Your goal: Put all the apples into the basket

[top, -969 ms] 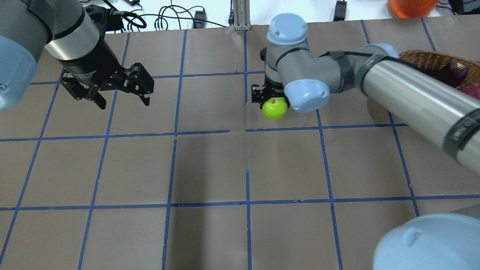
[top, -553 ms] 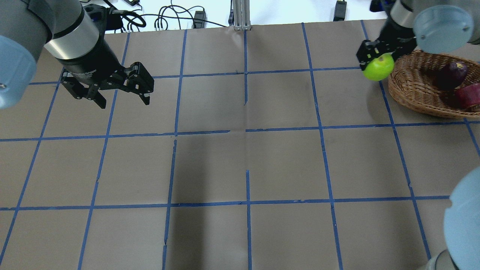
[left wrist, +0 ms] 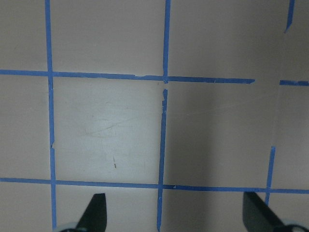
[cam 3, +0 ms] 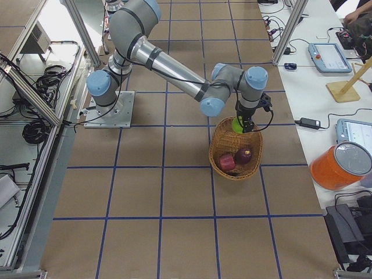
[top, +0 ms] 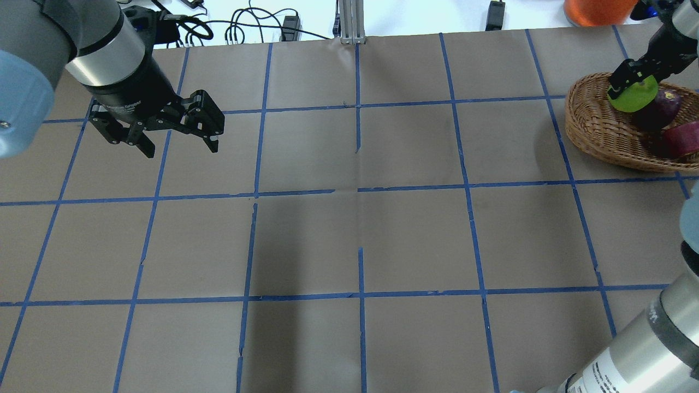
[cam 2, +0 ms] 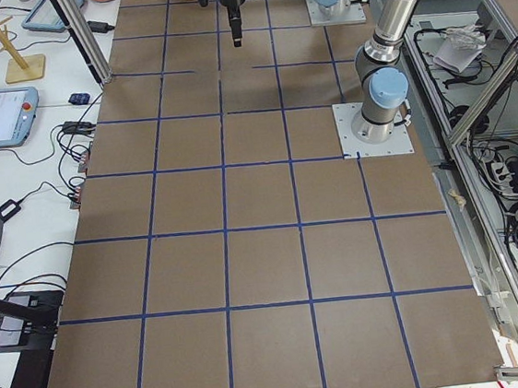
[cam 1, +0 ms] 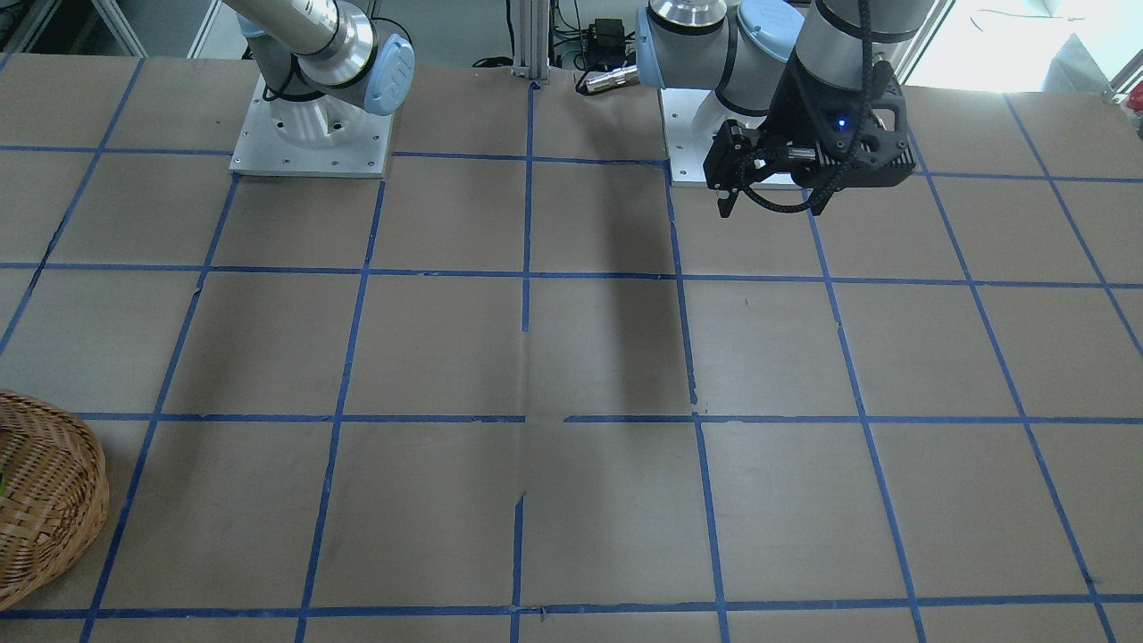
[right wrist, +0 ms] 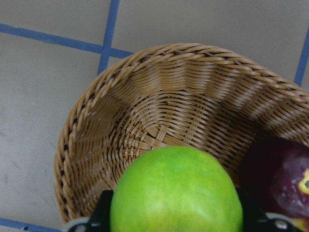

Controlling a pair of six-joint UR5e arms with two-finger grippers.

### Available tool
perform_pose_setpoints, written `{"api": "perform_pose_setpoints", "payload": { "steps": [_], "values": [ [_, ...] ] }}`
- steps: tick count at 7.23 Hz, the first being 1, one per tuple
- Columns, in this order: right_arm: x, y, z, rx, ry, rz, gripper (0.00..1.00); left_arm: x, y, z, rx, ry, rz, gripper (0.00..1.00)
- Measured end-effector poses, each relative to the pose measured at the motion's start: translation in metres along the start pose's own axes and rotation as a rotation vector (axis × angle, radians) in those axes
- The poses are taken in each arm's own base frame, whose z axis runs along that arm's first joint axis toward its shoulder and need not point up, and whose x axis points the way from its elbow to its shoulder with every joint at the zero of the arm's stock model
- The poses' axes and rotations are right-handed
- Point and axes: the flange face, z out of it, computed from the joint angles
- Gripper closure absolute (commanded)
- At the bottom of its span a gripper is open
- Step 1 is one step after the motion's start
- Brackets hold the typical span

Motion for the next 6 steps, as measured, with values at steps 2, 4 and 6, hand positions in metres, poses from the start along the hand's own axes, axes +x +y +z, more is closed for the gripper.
{"api": "perform_pose_setpoints", "payload": {
  "steps": [2,4,6],
  "values": [
    [0.007,0.002,0.001,-0.017,0.005,0.002,0.00,0.000,0.000,0.000,0.001,-0.001,0.000,0.00],
    [-0.011,0.006,-0.032,-0.033,-0.001,-0.002,0.00,0.000,0.000,0.000,0.001,-0.001,0.000,0.00],
    [-0.107,0.003,-0.104,-0.049,-0.025,0.017,0.00,0.000,0.000,0.000,0.001,-0.001,0.000,0.00]
  ]
}}
